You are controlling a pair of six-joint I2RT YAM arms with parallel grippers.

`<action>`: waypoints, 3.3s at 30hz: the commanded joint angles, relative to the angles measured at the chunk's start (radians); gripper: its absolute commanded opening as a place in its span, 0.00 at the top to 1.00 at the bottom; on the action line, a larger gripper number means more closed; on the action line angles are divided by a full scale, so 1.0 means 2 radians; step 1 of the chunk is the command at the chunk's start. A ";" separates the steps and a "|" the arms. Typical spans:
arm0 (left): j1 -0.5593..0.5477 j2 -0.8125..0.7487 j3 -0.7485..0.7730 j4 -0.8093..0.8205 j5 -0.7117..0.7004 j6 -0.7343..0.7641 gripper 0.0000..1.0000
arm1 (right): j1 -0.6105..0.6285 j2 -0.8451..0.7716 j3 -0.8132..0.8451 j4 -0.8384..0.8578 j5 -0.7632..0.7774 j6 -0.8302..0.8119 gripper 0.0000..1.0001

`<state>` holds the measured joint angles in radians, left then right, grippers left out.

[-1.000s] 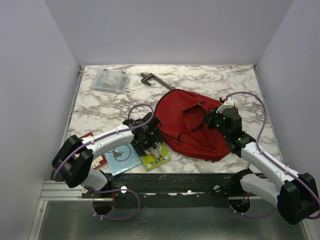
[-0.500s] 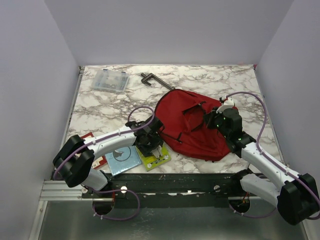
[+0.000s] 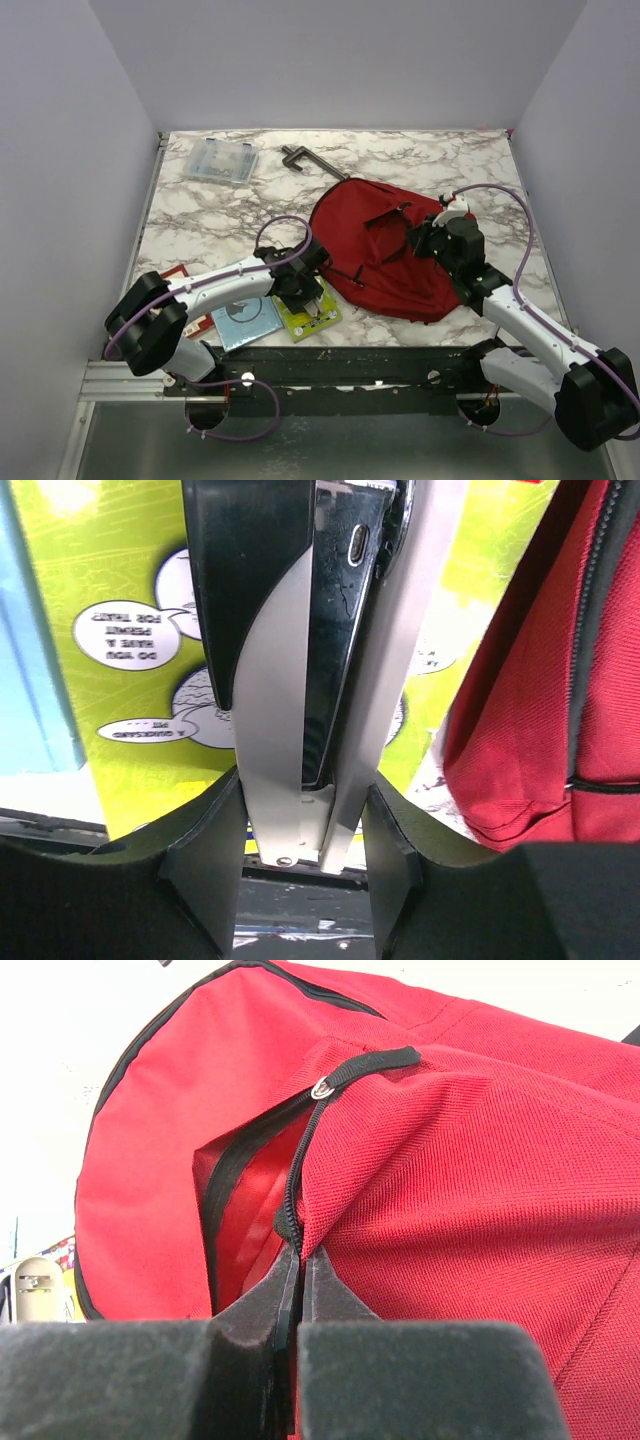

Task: Pack the student bag
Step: Pick up the stationery from the center of the board, then place the stationery in the student bag.

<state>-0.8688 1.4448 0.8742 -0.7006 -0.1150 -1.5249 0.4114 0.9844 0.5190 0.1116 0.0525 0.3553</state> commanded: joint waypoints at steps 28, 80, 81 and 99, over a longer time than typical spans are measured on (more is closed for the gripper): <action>-0.024 -0.118 0.045 0.009 -0.170 0.415 1.00 | 0.001 0.003 0.000 0.039 -0.019 0.001 0.99; -0.074 0.242 0.215 0.590 -0.062 0.780 1.00 | 0.001 -0.003 0.030 0.034 -0.074 0.054 0.99; -0.074 0.238 0.210 0.583 -0.054 0.752 1.00 | 0.001 -0.003 0.031 0.031 -0.070 0.054 0.99; -0.012 0.088 0.151 0.379 0.081 0.584 0.24 | 0.001 -0.012 0.046 -0.028 -0.012 0.006 0.99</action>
<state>-0.9287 1.7363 1.2175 0.1333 -0.0380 -0.2687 0.4065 0.9791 0.5556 0.0460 0.0147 0.3870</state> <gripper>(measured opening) 0.760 0.012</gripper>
